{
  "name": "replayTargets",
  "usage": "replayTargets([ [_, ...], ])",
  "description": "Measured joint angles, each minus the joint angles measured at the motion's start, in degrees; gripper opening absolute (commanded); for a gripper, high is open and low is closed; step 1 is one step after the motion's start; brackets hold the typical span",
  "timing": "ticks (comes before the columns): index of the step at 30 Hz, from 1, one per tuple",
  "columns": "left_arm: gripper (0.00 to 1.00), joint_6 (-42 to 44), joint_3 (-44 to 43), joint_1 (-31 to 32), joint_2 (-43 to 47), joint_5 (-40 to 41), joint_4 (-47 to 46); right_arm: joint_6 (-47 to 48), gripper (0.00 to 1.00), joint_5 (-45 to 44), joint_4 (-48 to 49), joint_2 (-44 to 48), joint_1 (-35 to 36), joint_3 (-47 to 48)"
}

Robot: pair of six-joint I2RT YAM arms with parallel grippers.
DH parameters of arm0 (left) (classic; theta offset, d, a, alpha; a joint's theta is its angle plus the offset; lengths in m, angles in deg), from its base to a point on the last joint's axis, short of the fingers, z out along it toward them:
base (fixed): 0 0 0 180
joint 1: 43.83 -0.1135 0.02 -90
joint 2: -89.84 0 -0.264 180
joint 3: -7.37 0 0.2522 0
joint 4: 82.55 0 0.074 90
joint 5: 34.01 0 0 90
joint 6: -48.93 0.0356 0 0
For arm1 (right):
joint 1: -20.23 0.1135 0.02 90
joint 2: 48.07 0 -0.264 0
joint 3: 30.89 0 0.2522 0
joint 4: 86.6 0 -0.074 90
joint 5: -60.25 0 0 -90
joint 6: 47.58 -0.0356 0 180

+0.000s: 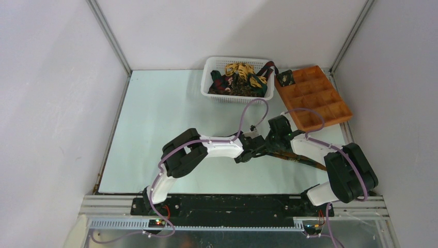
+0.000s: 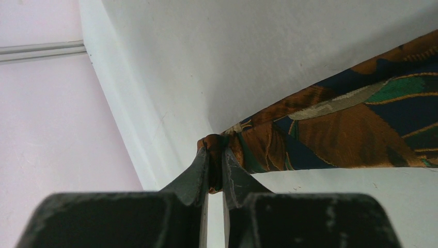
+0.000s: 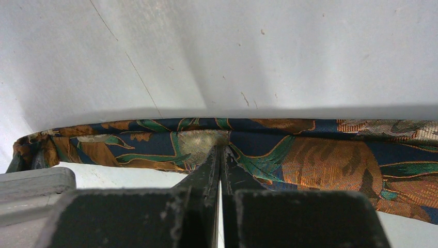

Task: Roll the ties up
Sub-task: Roll the tie at the center of the board.

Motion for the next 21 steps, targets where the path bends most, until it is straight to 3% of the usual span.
replayTargets([
  [8,0.0,-0.44,0.0,0.0,0.0,-2.6,-0.44,0.0,0.0,0.13,0.02,-0.02,-0.04,0.0],
  [21,0.13,-1.22,0.0,0.0,0.0,-5.9,-1.57,0.0,0.0,0.33,0.09,-0.02,-0.09,0.0],
])
